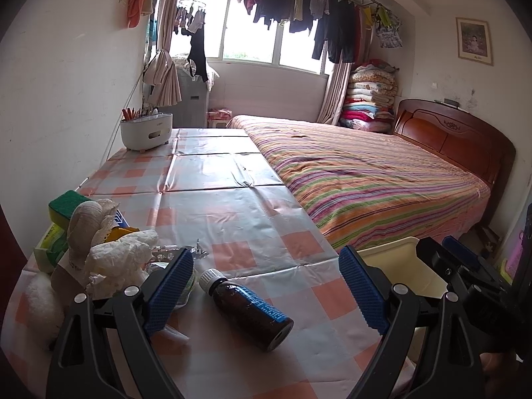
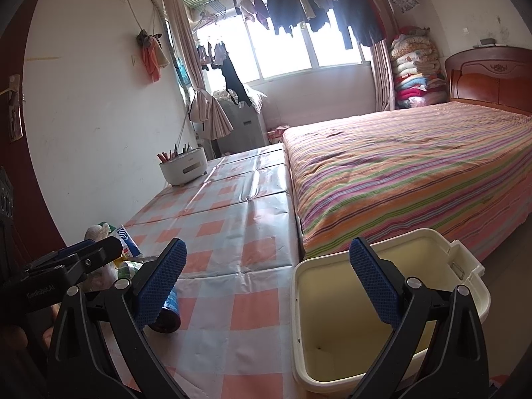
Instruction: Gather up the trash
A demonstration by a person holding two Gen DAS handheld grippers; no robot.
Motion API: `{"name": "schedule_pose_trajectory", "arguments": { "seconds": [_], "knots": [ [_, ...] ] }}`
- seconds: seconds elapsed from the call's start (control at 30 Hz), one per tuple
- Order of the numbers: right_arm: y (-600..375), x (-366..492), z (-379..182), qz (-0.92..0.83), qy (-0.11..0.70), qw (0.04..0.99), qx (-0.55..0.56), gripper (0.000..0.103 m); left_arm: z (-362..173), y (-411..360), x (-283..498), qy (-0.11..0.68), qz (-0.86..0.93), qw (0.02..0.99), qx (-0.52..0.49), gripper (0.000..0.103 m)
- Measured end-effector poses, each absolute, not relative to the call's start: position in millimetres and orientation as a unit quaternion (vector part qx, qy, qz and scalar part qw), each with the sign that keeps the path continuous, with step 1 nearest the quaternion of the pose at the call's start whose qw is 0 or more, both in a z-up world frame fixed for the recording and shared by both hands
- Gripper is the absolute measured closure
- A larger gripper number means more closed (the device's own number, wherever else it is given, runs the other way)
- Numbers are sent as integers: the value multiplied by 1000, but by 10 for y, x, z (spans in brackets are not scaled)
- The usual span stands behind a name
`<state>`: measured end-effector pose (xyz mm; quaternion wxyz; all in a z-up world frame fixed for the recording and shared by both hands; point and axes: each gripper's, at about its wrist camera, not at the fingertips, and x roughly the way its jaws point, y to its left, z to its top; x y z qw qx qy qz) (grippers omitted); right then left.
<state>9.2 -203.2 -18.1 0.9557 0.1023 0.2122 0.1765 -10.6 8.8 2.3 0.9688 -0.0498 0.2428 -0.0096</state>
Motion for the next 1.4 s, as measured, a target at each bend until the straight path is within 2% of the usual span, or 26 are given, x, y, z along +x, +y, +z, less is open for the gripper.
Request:
{"name": "schedule_pose_trajectory", "arguments": {
  "seconds": [1.4],
  "knots": [
    [-1204, 117, -155, 268, 226, 935, 63, 6, 78, 1037, -353, 233, 92, 963, -100, 16]
  ]
}}
